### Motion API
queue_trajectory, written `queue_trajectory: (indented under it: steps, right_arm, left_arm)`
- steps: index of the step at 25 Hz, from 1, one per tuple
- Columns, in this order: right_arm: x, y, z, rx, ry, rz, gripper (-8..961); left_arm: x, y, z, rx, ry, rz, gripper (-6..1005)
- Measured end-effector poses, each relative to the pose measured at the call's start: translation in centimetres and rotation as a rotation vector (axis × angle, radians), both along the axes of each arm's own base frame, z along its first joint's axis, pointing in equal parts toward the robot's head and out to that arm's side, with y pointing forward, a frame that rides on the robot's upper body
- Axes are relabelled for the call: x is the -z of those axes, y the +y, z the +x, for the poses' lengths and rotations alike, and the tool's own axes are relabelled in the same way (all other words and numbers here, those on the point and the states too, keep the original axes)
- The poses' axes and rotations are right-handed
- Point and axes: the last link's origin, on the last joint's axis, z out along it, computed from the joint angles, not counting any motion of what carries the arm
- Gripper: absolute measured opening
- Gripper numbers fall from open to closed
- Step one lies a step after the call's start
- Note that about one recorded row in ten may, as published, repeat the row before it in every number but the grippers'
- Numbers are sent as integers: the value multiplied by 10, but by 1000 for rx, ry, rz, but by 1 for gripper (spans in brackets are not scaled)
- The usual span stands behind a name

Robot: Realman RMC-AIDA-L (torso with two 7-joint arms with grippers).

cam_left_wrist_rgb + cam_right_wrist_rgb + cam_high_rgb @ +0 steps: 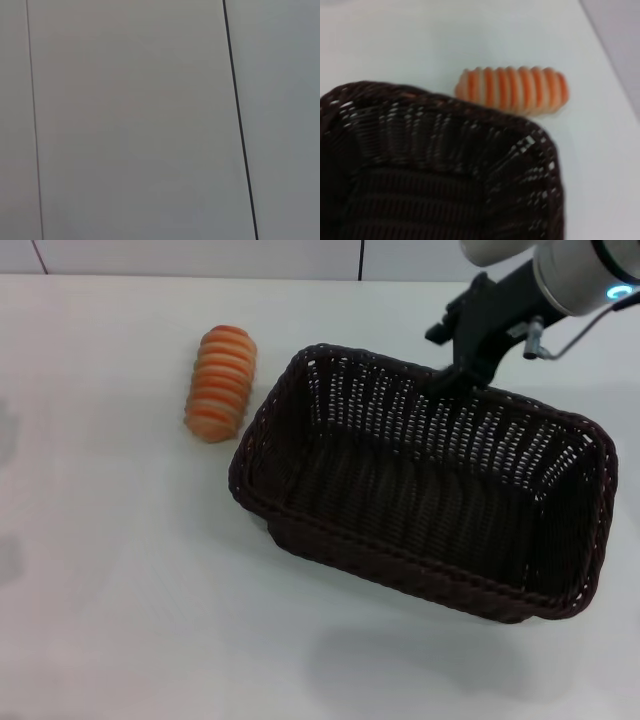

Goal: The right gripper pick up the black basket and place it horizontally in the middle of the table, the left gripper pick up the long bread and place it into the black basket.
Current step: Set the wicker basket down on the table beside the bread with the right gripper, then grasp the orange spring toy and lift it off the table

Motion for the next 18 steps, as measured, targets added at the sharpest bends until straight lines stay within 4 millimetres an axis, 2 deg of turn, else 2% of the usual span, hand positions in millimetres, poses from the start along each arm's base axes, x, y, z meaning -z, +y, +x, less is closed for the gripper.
queue_trajectory:
  steps: [4, 8, 9, 10, 11, 12, 13, 14, 15, 16, 18]
  right_arm:
    - [-5, 4, -13, -60, 32, 97, 585]
    - [-32, 1, -31, -150, 74, 298, 589]
    - [-51, -7, -37, -182, 105, 396, 589]
    - [-51, -7, -37, -182, 105, 396, 589]
    - [-73, -19, -42, -204, 176, 487, 589]
    - [-73, -19, -42, -204, 176, 487, 589]
    - [-84, -27, -44, -213, 222, 530, 589]
    - [-106, -42, -43, -214, 333, 607, 589]
    - [-106, -42, -43, -214, 333, 607, 589]
    - [-124, -57, -37, -200, 442, 659, 589]
    - [-130, -63, -33, -185, 496, 674, 589]
  left_arm:
    - [0, 0, 0, 1, 0, 0, 747]
    - [0, 0, 0, 0, 0, 0, 746]
    - [0, 0, 0, 0, -1, -2, 746]
    - [0, 0, 0, 0, -1, -2, 746]
    - [-1, 1, 2, 5, -2, -4, 746]
    - [-1, 1, 2, 5, -2, -4, 746]
    - [-1, 1, 2, 5, -2, -4, 745]
    - [-2, 2, 4, 9, -4, -7, 745]
    - [-2, 2, 4, 9, -4, -7, 745]
    - [-2, 8, 12, 18, -16, -52, 745]
    - [-4, 9, 15, 19, -18, -63, 744]
